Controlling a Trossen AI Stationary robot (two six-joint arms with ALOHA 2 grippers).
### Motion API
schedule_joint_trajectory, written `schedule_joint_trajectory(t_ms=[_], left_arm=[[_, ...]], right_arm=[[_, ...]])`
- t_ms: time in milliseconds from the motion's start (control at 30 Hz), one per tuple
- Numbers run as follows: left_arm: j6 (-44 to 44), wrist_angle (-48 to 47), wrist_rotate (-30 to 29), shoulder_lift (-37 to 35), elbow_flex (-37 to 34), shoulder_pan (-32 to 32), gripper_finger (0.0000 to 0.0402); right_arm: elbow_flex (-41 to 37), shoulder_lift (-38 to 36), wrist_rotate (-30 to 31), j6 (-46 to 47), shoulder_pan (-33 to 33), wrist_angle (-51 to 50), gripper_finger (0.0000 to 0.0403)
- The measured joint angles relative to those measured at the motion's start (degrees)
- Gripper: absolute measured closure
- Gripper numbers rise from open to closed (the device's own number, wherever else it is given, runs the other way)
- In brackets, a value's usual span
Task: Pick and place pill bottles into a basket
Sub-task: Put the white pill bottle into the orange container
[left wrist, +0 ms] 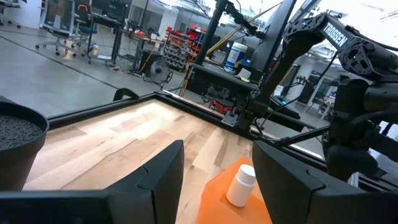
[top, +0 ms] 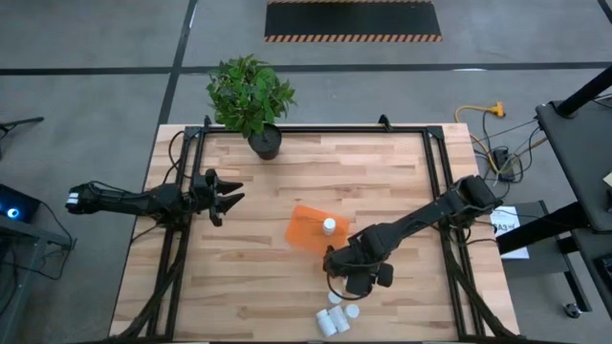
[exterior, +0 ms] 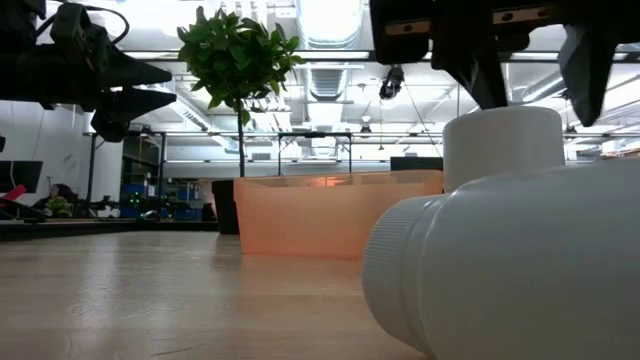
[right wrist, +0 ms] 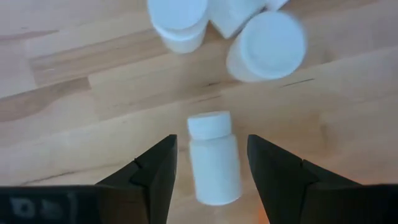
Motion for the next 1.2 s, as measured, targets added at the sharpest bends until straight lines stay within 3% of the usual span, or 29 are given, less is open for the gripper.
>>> schedule_joint_trajectory(t_ms=[967, 1200], left_arm=[[0.0, 0.0, 0.0, 0.0, 0.0, 0.0, 0.0228], [0.0, 0.0, 0.0, 0.0, 0.0, 0.0, 0.0228]], right_arm=[[-8.3, 0.0, 0.1, -3.4, 0.7, 10.1, 0.0218], [-9.6, 0.0, 3.2, -3.5, 0.7, 12.2, 0.0218]])
